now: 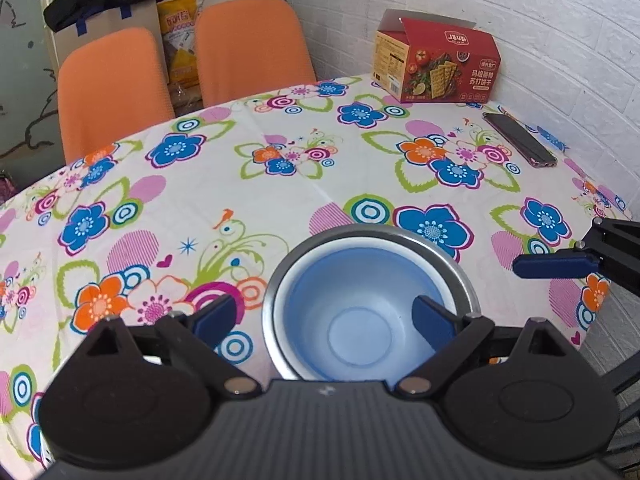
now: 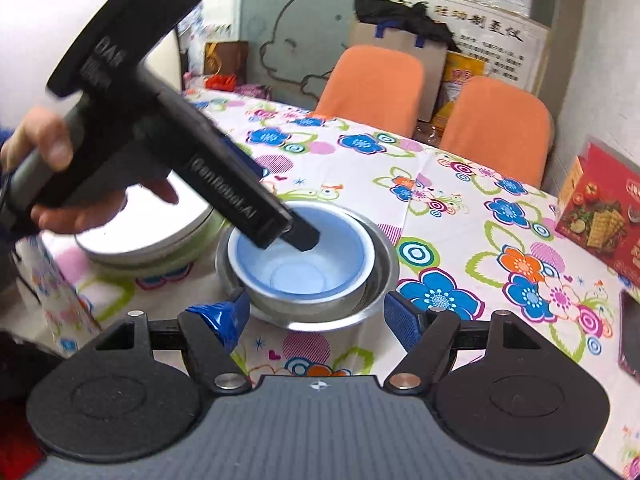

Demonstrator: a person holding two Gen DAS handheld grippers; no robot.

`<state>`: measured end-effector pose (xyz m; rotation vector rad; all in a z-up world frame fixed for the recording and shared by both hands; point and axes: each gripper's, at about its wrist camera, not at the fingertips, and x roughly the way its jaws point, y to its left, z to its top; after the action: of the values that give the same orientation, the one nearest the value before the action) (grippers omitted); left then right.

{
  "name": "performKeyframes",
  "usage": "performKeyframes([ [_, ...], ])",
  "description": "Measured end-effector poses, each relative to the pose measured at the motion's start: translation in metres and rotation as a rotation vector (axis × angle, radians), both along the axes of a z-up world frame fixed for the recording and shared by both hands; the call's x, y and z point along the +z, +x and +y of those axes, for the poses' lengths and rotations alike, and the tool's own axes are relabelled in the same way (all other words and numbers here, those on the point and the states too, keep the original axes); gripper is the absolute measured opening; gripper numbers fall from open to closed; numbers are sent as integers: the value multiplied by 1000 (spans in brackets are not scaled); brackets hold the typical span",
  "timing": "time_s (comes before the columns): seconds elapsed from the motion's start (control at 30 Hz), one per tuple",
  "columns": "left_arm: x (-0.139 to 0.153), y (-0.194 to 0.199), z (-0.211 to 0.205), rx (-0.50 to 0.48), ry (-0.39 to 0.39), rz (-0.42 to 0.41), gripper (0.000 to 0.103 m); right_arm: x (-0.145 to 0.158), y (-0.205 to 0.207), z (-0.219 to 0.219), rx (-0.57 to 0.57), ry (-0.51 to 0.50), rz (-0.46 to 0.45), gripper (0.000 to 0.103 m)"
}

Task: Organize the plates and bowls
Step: 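Grasp the steel bowl rim of the nested bowls with the right gripper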

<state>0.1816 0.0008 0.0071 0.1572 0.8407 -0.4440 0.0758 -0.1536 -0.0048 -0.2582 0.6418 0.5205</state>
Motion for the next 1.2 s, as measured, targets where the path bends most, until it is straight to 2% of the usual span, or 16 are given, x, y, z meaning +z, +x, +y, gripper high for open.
performKeyframes([
  [0.27, -7, 5, 10, 17, 18, -2, 94, -14, 23, -17, -232, 149, 35, 61],
  [0.43, -12, 13, 16, 16, 35, 6, 94, -26, 30, -15, -314, 212, 48, 61],
  [0.57, -14, 20, 20, -11, 40, 15, 94, -29, 33, -5, -363, 175, 22, 61],
  [0.73, -22, 30, 21, -42, 54, 51, 94, -30, 39, 4, -346, 159, 22, 61],
  [0.87, -28, 39, 17, -37, 81, 52, 94, -31, 46, 10, -342, 95, 9, 61],
  [1.03, -33, 46, 19, -25, 92, 62, 94, -40, 60, 10, -329, 94, 67, 61],
  [1.2, -34, 49, 17, -41, 91, 65, 94, -47, 69, 13, -334, 35, 95, 61],
])
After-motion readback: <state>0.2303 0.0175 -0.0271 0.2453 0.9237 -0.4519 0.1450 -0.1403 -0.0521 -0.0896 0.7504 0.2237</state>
